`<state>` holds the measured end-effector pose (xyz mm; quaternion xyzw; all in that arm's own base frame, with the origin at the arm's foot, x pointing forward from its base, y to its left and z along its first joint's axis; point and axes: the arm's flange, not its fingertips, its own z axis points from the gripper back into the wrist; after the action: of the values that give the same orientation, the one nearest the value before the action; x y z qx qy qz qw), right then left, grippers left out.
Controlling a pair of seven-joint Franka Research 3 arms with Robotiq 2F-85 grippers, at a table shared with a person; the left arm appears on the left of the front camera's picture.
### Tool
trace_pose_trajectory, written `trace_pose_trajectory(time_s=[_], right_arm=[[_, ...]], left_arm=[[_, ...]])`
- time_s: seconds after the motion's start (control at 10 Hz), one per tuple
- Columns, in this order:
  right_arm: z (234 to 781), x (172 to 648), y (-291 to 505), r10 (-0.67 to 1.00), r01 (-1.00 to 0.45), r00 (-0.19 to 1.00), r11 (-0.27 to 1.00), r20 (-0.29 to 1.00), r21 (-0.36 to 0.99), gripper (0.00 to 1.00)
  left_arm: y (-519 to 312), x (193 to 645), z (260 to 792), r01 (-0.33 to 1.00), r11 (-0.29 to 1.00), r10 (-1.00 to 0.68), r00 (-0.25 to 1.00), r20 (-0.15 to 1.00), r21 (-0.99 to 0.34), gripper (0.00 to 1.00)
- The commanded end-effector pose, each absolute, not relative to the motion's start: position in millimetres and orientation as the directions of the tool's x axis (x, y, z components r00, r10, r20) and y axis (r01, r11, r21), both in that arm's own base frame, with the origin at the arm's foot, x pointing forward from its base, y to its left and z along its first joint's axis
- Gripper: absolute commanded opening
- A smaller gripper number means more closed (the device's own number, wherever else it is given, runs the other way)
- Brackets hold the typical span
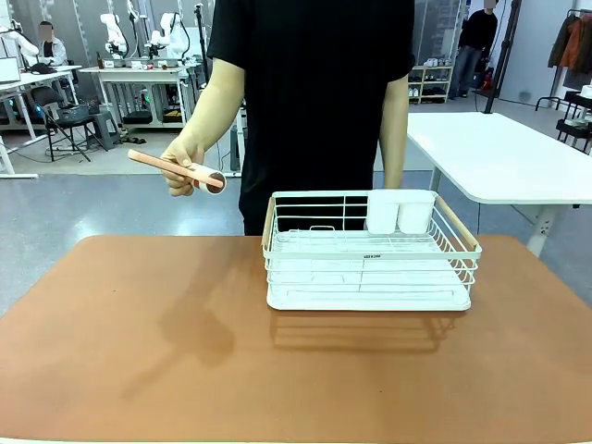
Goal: Clean the table.
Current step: Pick up the Lint Roller when the human hands it over.
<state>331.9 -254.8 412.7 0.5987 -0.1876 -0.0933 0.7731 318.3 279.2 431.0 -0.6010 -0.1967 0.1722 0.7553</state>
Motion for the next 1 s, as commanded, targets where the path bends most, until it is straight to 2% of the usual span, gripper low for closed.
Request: trace_pose_trajectory(time_s=[0.0, 0.4, 0.6, 0.7, 0.9], right_arm=[[414.8, 328.2, -253.5, -0.361, -0.081, 0.916, 0.266, 0.177, 0.961, 1.0], [414.8, 328.2, -253.5, -0.361, -0.081, 0.916, 0.266, 0.177, 0.961, 1.0], [414.8, 328.2, -253.5, -0.361, -0.081, 0.916, 0.266, 0.177, 0.961, 1.0], [414.8, 328.2, -253.5, -0.361, -0.081, 0.916, 0.266, 0.177, 0.961, 1.0], [414.8, 328.2, -253.5, -0.361, -0.081, 0.916, 0.266, 0.177, 0.961, 1.0]], left_arm=[[281.2, 315.2, 431.8, -0.009, 0.21, 0.488, 0.867, 0.097, -0.978, 1.0], [279.2, 318.3, 431.0, -0.024, 0.218, 0.497, 0.863, 0.09, -0.976, 1.0], [244.9, 339.9, 459.2, -0.239, 0.207, 0.586, 0.806, -0.076, -0.949, 1.0], [228.3, 347.5, 470.3, -0.31, 0.212, 0.613, 0.781, -0.12, -0.927, 1.0], [197.7, 360.7, 490.1, -0.348, 0.198, 0.649, 0.747, -0.144, -0.916, 1.0]])
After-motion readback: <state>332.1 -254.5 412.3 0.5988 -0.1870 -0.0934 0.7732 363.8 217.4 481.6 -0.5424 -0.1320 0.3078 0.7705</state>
